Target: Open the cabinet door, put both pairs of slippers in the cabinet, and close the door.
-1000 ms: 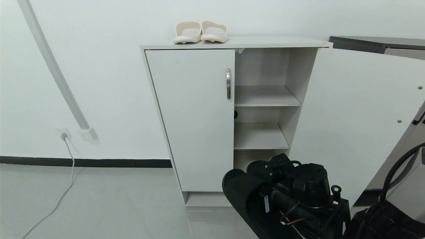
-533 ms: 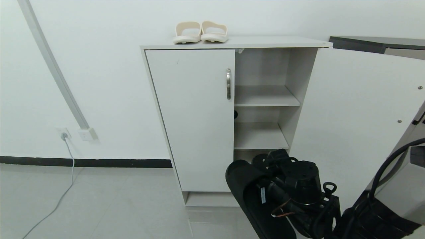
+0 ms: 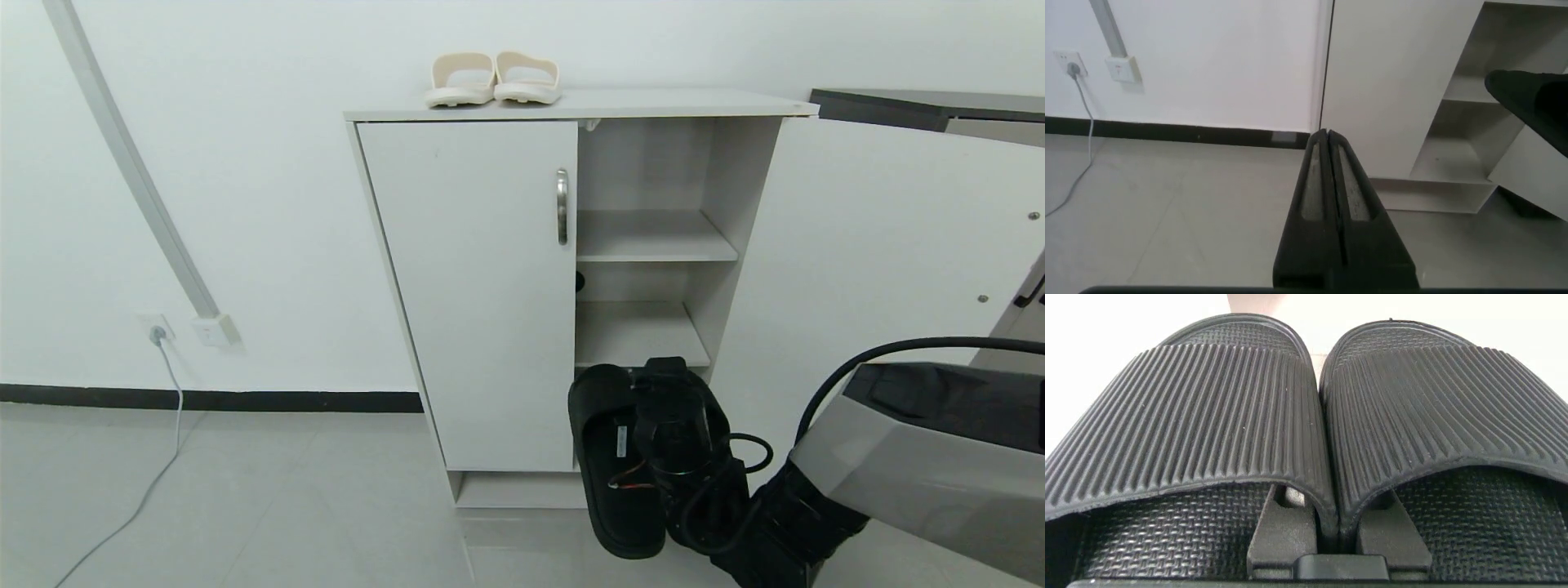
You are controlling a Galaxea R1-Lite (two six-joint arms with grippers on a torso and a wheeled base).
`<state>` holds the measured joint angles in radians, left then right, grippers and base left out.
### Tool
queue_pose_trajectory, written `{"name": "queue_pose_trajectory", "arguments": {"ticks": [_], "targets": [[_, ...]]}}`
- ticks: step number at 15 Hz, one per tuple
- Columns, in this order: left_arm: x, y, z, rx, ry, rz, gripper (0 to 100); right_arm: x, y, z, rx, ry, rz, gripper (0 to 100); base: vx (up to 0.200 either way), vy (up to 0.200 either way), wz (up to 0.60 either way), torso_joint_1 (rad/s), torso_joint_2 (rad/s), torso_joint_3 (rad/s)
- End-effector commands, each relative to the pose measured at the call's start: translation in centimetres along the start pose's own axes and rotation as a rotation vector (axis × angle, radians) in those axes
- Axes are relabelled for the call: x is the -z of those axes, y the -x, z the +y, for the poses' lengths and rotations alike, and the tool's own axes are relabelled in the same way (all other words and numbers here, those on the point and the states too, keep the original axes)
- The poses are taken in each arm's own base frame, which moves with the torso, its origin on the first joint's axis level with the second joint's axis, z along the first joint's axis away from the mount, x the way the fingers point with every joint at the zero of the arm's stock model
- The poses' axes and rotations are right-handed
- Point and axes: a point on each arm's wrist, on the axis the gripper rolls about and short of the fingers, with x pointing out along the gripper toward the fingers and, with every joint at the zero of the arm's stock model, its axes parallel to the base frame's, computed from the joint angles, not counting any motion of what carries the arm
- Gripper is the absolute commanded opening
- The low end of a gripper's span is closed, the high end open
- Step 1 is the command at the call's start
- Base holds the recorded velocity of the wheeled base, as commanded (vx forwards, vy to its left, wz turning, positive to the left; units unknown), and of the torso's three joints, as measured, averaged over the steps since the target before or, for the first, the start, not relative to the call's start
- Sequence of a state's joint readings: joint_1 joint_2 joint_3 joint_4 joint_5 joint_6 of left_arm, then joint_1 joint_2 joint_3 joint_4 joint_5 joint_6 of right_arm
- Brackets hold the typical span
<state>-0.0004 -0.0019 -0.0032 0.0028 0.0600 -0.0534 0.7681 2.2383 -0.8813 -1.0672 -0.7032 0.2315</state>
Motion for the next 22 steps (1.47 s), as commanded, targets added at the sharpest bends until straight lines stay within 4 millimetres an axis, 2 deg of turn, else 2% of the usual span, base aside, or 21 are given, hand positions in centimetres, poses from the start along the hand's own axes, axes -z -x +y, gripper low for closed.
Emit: {"name": "queue_pose_trajectory", "arguments": {"ticks": [1,5,7,10,12,16,22], "targets": [[0.0,0.0,0.0,0.0,0.0,0.004,0,0.7,-0.5,-0.1,0.024,0.009,0.007,0,0.0,-0.2,0.0,0.002,0.01,0.002],[0.0,0.0,0.0,0.0,0.0,0.002,0,0.9,-1.1,-0.4,0.047,0.007,0.007,0,0.0,-0.2,0.0,0.0,0.0,0.001],[0.0,0.0,0.0,0.001,0.0,0.004,0,1.4,-1.3,-0.1,0.042,0.011,0.011,0,0.0,0.0,0.0,0.0,0.0,0.0],[0.0,0.0,0.0,0.0,0.002,0.002,0,1.6,-1.7,2.1,-0.007,0.003,-0.01,0,0.0,0.0,0.0,0.0,0.0,0.0],[0.0,0.0,0.0,0.001,0.002,0.004,0,2.2,-2.3,2.9,-0.015,0.008,-0.004,0,0.0,0.0,0.0,0.0,0.0,0.0],[0.0,0.0,0.0,0.0,0.002,0.002,0,2.6,-3.4,2.0,0.018,0.013,0.007,0,0.0,0.0,0.0,0.0,0.0,0.0],[0.0,0.0,0.0,0.001,0.002,0.004,0,2.7,-3.8,1.7,0.029,0.015,0.01,0,0.0,0.0,0.0,0.0,0.0,0.0]]}}
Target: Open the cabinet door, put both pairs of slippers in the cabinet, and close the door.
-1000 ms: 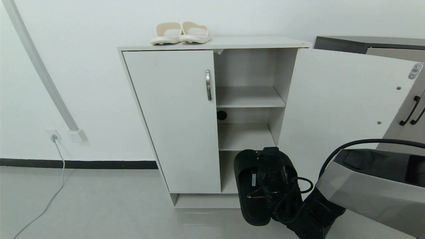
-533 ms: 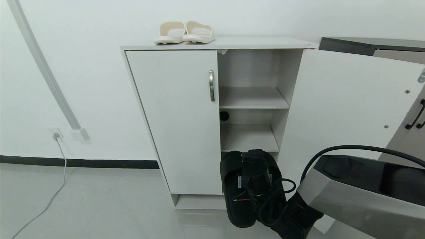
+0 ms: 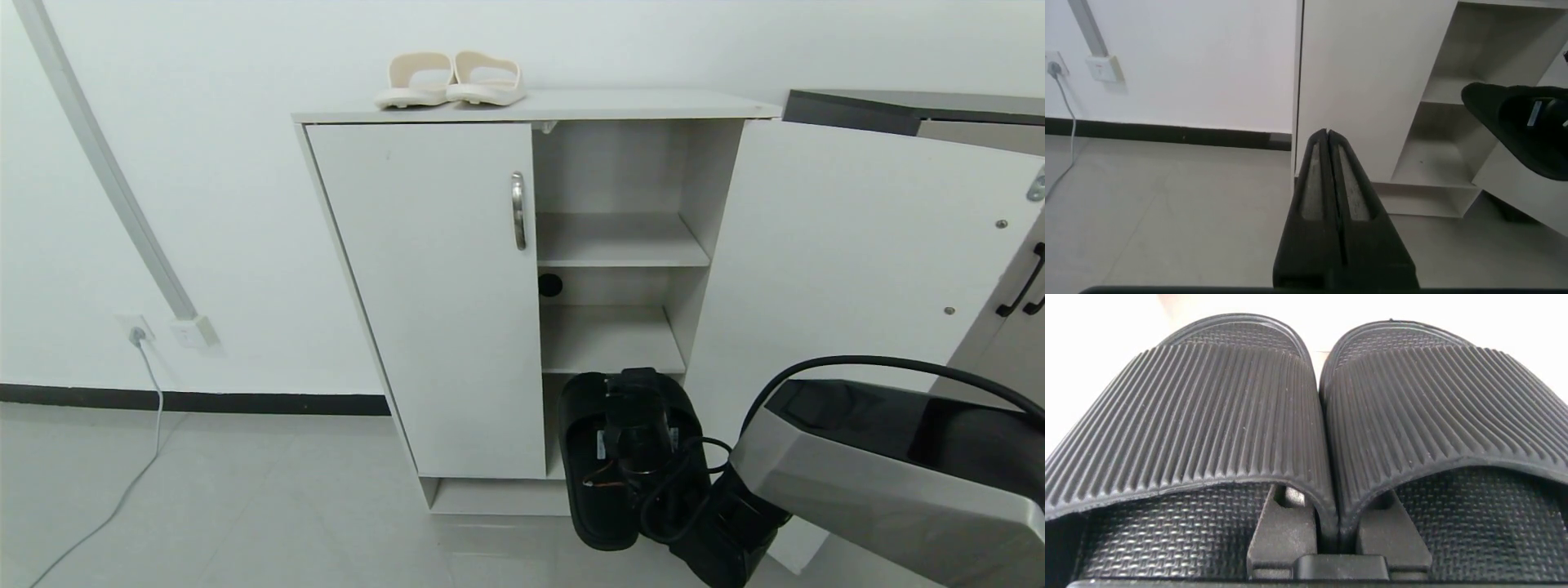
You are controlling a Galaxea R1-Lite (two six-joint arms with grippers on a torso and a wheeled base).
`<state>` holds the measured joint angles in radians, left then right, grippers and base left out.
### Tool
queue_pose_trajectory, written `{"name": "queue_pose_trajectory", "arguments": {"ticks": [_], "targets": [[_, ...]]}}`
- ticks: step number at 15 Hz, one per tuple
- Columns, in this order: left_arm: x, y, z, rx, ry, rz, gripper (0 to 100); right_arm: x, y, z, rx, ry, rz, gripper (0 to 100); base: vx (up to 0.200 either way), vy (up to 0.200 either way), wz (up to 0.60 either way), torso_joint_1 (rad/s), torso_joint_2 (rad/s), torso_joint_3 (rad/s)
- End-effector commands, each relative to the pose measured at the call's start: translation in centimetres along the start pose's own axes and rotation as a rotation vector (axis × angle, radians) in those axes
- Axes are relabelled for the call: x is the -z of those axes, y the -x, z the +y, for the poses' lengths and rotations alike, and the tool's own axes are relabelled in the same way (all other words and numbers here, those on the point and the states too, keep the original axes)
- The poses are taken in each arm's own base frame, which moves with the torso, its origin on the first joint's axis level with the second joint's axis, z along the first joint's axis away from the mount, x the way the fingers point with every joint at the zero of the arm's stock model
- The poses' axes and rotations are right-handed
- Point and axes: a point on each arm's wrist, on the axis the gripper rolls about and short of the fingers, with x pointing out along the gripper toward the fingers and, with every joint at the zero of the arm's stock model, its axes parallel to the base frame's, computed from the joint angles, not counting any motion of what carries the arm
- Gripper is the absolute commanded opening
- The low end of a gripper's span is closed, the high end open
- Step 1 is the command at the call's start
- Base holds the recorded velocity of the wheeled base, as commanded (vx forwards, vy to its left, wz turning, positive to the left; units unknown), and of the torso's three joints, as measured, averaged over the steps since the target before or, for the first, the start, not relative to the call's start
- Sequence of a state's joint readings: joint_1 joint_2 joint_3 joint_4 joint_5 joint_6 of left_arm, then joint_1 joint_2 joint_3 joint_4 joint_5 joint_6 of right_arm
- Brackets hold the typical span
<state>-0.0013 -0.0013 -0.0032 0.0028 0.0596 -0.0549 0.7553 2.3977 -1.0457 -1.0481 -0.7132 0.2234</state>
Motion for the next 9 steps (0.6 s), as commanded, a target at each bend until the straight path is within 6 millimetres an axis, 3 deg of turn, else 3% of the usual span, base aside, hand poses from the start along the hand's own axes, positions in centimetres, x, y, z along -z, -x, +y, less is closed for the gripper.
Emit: {"name": "queue_pose_trajectory", "arguments": {"ticks": [1,9], "targets": [[0.0,-0.01,0.0,0.0,0.0,0.002,0,0.14,-0.15,-0.11,0.004,0.002,0.002,0,0.0,0.0,0.0,0.0,0.0,0.0],[0.02,-0.02,-0.01,0.004,-0.001,0.005,0,0.03,-0.35,0.1,-0.001,-0.003,-0.005,0,0.0,0.0,0.0,0.0,0.0,-0.149]]}}
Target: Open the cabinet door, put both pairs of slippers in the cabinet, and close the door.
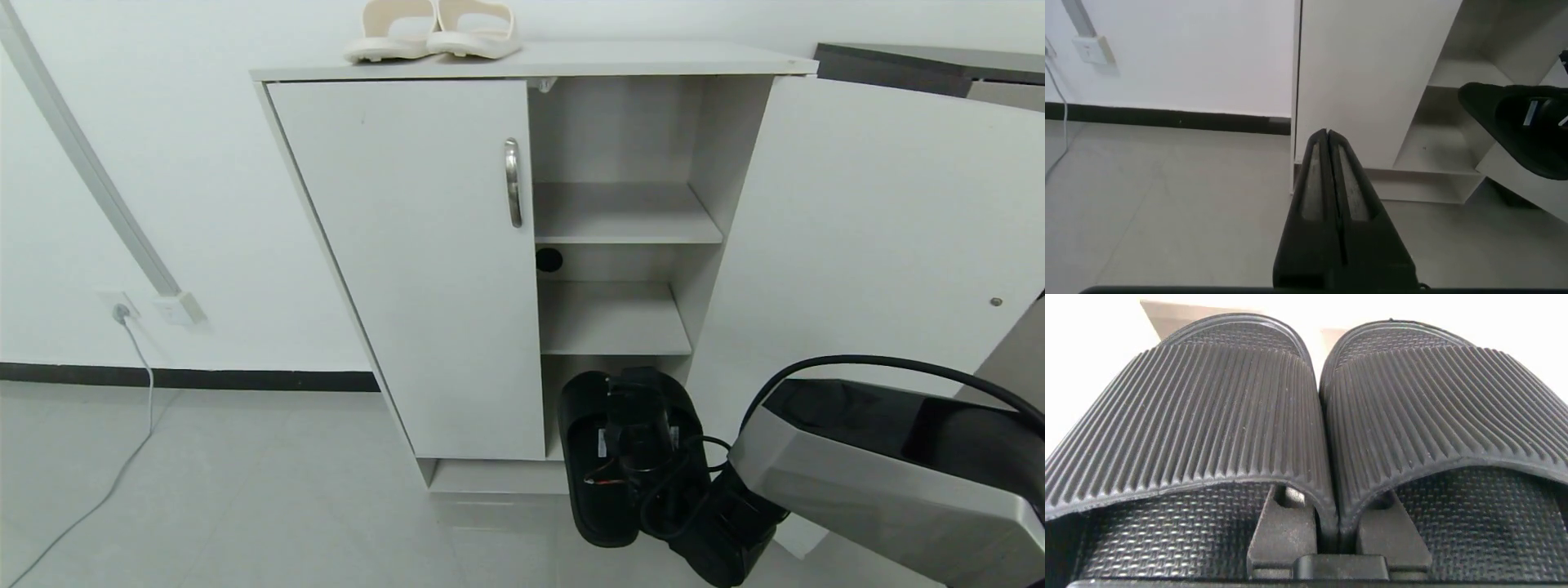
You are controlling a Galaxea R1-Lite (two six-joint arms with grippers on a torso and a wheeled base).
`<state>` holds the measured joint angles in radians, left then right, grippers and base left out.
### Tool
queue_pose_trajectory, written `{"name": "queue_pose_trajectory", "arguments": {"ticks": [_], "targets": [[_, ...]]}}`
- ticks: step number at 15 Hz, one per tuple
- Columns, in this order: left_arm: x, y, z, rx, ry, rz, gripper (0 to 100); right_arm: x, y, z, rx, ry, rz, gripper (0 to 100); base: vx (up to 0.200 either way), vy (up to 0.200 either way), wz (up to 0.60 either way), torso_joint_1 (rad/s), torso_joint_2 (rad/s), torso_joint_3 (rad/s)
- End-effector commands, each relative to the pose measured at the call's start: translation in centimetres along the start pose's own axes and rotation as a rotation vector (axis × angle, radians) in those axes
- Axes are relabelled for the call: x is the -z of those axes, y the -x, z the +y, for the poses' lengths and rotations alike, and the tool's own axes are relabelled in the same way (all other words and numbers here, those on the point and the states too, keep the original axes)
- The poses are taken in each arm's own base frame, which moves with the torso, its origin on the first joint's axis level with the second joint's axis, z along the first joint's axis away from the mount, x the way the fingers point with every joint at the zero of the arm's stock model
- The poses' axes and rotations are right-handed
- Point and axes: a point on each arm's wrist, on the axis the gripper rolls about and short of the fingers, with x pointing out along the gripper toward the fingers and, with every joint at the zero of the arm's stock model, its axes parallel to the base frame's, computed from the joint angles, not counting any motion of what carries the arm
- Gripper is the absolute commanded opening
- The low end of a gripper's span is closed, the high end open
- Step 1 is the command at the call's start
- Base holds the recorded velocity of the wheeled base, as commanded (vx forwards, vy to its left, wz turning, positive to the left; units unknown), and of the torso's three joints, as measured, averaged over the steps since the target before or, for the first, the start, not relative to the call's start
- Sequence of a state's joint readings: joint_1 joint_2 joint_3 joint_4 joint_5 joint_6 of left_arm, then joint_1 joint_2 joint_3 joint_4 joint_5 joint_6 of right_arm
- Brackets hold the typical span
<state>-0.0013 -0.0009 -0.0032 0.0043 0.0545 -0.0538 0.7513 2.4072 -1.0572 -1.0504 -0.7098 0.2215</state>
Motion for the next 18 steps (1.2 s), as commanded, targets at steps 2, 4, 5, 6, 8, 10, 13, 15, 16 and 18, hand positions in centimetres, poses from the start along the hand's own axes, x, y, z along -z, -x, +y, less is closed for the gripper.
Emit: {"name": "queue_pose_trajectory", "arguments": {"ticks": [2,4,5,6,8,10,13,15,16,18], "targets": [[0.0,0.0,0.0,-0.001,0.0,0.001,0,-0.1,-0.1,0.1,-0.001,0.007,-0.004,0,0.0,0.0,0.0,0.002,0.0,-0.2],[0.0,0.0,0.0,-0.002,0.0,0.001,0,-0.1,0.0,0.2,-0.001,0.005,-0.006,0,0.0,0.0,0.0,0.0,0.0,-0.195],[0.0,0.0,0.0,-0.002,0.001,0.001,0,-0.1,0.0,0.2,-0.001,0.004,-0.008,0,0.0,0.0,0.0,0.007,0.0,-0.154],[0.0,0.0,0.0,-0.002,0.0,0.001,0,-0.3,0.0,0.2,0.001,-0.002,-0.016,0,0.0,0.0,0.0,0.002,0.0,-0.09],[0.0,0.0,0.0,-0.001,0.001,0.001,0,-1.0,0.1,0.4,-0.013,0.002,-0.086,0,0.0,0.0,0.0,0.0,0.0,0.0],[0.0,0.0,0.0,-0.002,0.001,0.001,0,-1.5,-0.1,0.3,-0.011,0.024,-0.168,0,0.0,0.0,0.0,0.0,0.0,0.0],[0.0,0.0,0.0,-0.004,0.001,0.001,0,-1.5,-0.2,0.1,-0.006,0.031,-0.185,0,0.0,0.0,0.0,0.0,0.0,0.0],[0.0,0.0,0.0,-0.001,0.001,0.003,0,-2.0,-0.1,0.1,-0.008,0.017,-0.204,0,0.0,0.0,0.0,0.0,0.0,0.0],[0.0,0.0,0.0,-0.001,0.0,0.001,0,-2.3,0.0,0.1,-0.009,0.013,-0.209,0,0.0,0.0,0.0,0.0,0.0,0.0],[0.0,0.0,0.0,-0.001,0.0,0.001,0,-2.4,0.0,0.0,-0.007,0.014,-0.21,0,0.0,0.0,0.0,0.0,0.0,0.0]]}}
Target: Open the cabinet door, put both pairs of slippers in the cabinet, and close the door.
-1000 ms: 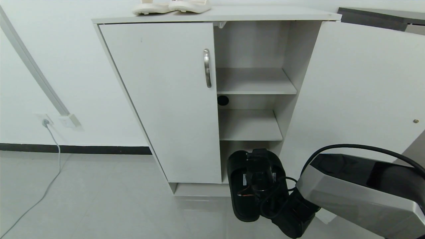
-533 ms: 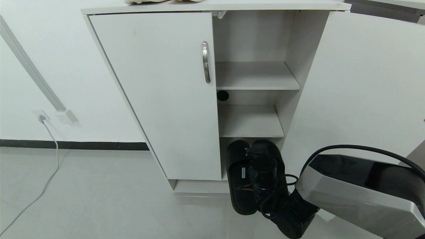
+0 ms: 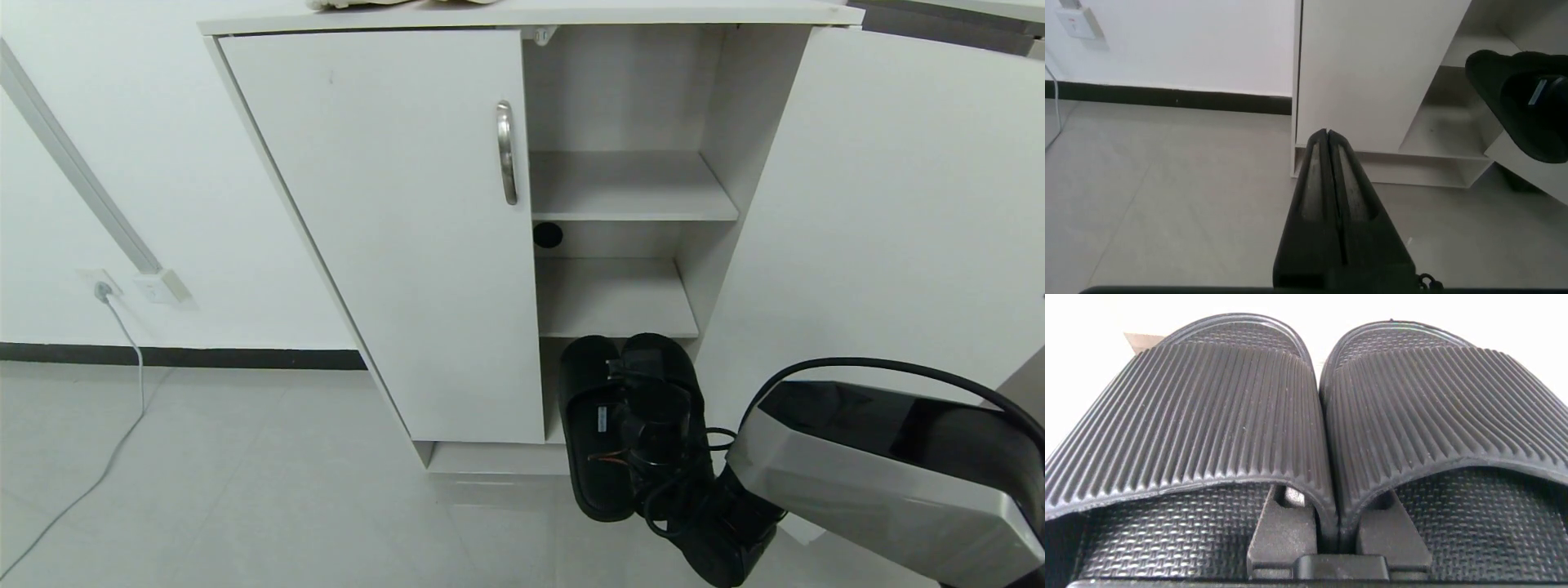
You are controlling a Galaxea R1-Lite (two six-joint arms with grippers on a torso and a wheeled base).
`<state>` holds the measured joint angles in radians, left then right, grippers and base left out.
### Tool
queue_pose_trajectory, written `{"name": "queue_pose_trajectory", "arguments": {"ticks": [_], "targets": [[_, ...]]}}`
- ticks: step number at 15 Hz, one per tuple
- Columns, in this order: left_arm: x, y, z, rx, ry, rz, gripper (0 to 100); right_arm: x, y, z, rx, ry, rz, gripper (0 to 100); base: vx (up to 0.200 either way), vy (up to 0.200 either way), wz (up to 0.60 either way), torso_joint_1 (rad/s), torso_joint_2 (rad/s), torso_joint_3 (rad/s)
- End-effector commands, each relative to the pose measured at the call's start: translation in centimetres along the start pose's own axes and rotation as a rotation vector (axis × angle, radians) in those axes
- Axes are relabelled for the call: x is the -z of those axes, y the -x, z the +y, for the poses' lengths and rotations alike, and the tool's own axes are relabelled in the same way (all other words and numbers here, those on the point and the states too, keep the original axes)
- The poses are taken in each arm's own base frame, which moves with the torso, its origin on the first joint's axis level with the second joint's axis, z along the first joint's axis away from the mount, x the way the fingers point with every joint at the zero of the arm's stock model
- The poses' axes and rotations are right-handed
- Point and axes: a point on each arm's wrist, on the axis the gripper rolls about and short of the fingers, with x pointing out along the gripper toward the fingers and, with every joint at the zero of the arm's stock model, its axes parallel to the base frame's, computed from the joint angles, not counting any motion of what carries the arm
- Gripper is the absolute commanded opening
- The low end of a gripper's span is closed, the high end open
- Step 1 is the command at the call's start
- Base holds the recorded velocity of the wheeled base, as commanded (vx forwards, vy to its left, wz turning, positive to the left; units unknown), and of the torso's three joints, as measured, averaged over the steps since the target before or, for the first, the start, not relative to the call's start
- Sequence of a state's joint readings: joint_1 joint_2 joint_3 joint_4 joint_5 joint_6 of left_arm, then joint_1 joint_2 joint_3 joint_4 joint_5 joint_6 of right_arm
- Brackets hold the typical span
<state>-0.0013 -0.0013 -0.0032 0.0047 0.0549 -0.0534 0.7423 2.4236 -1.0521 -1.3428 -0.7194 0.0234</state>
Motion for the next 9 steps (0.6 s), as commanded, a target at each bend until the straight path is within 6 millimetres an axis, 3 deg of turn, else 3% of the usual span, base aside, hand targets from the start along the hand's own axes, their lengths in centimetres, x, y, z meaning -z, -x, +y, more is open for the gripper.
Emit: {"name": "queue_pose_trajectory", "arguments": {"ticks": [1,2,9], "targets": [[0.0,-0.01,0.0,-0.002,0.0,0.001,0,-0.29,0.01,0.01,0.0,-0.004,-0.005,0,0.0,0.0,0.0,0.0,0.0,0.0],[0.0,-0.01,0.0,0.0,0.0,0.001,0,-0.29,0.01,0.01,0.0,-0.004,-0.005,0,0.0,0.0,0.0,0.0,0.0,0.0],[0.0,-0.01,0.0,-0.002,0.002,0.001,0,-0.46,-0.11,-0.16,0.006,-0.001,-0.01,0,0.2,0.0,0.0,0.002,0.0,0.002]]}}
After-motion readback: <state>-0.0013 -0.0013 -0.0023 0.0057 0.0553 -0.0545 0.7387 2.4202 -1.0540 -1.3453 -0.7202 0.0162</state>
